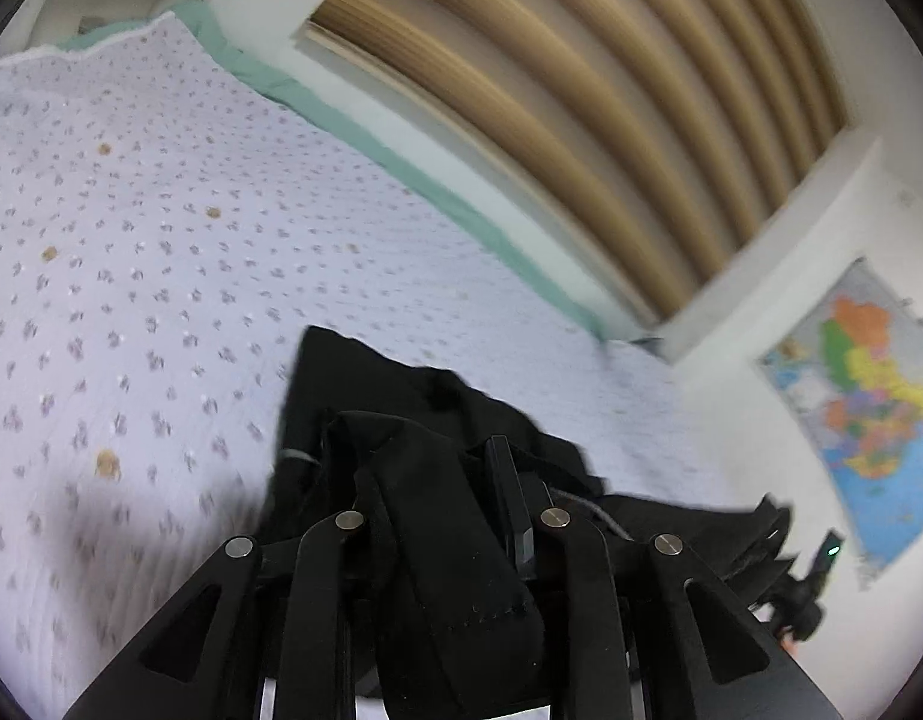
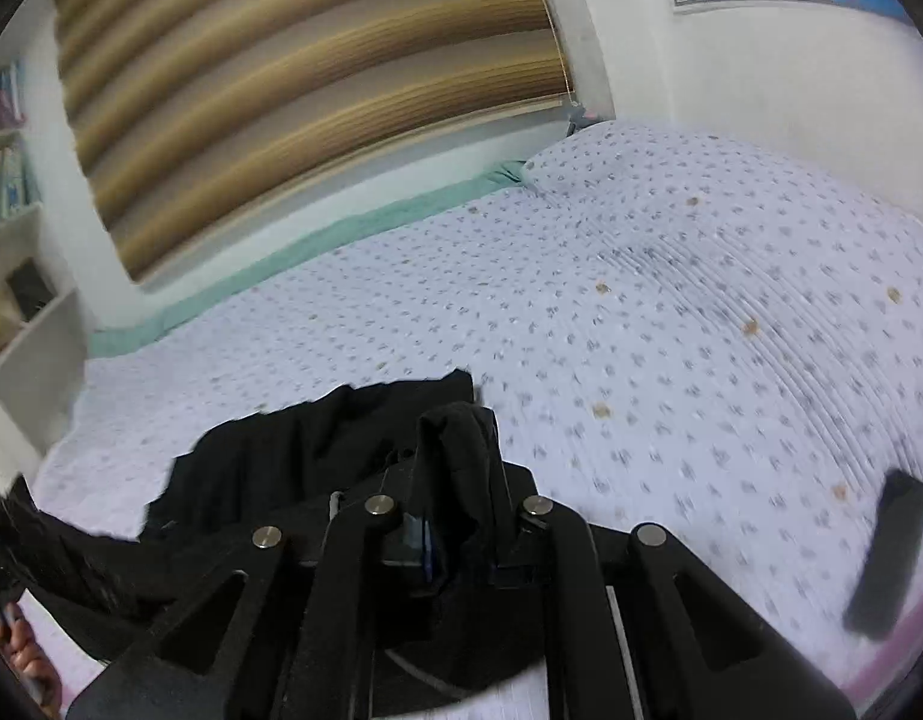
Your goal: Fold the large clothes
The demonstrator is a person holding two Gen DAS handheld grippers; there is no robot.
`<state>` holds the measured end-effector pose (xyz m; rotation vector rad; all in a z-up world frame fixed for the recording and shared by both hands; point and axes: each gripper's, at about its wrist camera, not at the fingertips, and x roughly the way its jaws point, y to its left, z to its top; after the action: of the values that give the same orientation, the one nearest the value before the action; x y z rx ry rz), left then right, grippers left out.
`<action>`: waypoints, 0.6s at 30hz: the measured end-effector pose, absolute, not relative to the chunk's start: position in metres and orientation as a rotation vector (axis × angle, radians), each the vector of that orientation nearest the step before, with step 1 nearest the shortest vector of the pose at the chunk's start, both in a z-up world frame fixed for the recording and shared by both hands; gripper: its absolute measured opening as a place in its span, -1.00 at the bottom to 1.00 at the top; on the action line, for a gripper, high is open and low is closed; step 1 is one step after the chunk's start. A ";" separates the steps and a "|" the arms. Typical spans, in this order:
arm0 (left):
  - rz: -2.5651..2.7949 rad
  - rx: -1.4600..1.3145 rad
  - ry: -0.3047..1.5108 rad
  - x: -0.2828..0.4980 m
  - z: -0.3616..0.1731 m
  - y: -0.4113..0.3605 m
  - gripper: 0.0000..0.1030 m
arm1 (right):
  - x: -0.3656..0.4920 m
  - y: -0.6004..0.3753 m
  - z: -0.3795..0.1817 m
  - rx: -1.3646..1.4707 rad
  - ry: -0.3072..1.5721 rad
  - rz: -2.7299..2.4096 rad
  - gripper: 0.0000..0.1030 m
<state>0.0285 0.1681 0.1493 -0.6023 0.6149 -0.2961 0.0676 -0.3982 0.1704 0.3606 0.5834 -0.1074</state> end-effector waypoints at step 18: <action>-0.142 -0.489 0.731 0.143 0.023 0.140 -0.52 | 0.225 -0.411 -0.020 0.520 0.846 -0.106 0.15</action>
<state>0.1428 0.1402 0.0227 -0.4894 0.7310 -0.1418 0.2249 -0.4111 -0.0204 0.5198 0.8463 -0.1062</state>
